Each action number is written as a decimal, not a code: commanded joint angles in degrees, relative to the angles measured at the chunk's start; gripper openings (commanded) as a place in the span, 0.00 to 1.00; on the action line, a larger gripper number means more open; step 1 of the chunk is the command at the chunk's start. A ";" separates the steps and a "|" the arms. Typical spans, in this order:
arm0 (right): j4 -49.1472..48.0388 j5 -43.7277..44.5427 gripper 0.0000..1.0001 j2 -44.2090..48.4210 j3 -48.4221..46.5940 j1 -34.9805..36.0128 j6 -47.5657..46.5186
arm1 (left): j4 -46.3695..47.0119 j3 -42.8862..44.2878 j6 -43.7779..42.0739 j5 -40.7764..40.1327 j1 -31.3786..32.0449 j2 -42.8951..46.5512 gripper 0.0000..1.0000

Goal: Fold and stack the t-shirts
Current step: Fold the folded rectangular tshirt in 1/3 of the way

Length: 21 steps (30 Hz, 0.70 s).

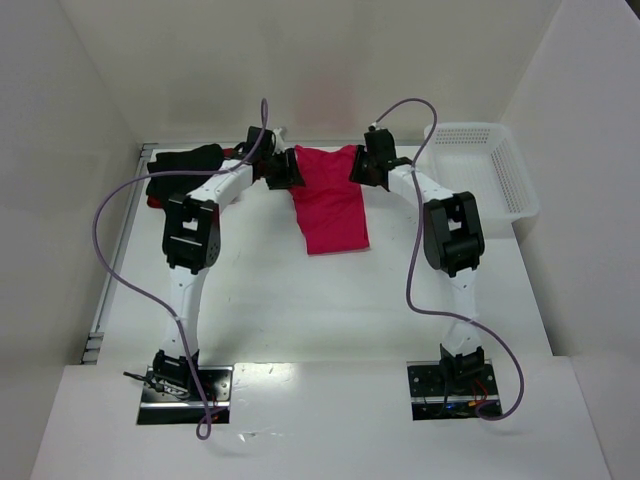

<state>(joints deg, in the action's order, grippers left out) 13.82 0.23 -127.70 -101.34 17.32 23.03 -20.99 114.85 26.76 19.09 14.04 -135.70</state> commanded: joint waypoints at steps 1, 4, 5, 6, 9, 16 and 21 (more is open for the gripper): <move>0.06 0.03 0.42 0.95 -2.30 0.08 -0.53 | 1.04 -1.46 -0.30 -0.11 -0.77 4.37 0.62; -1.26 0.56 0.43 3.68 1.30 0.08 -1.14 | 4.55 -8.83 -0.31 -0.11 -2.17 9.99 0.67; -2.21 0.04 0.43 5.51 2.19 0.08 -1.14 | 5.34 -10.59 -0.31 1.11 -2.18 11.32 0.68; -2.22 -0.57 0.43 6.31 3.07 0.08 -2.01 | 6.39 -13.74 -0.31 2.08 -2.79 12.38 0.68; -4.41 -3.48 0.34 8.25 6.41 0.08 -2.90 | 6.40 -16.84 -2.68 6.91 -2.79 14.50 0.58; -5.30 -9.63 0.19 5.27 6.95 0.08 -2.90 | 8.34 -18.26 -2.25 11.40 0.28 10.64 0.39; -4.78 -9.63 0.17 3.07 4.76 0.08 -2.90 | 8.95 -13.17 -1.71 11.93 1.43 6.77 0.33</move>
<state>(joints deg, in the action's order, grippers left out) 11.11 -8.16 -123.59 -94.39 17.32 21.12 -14.61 98.35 25.63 28.45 14.81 -126.69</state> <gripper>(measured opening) 0.176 0.332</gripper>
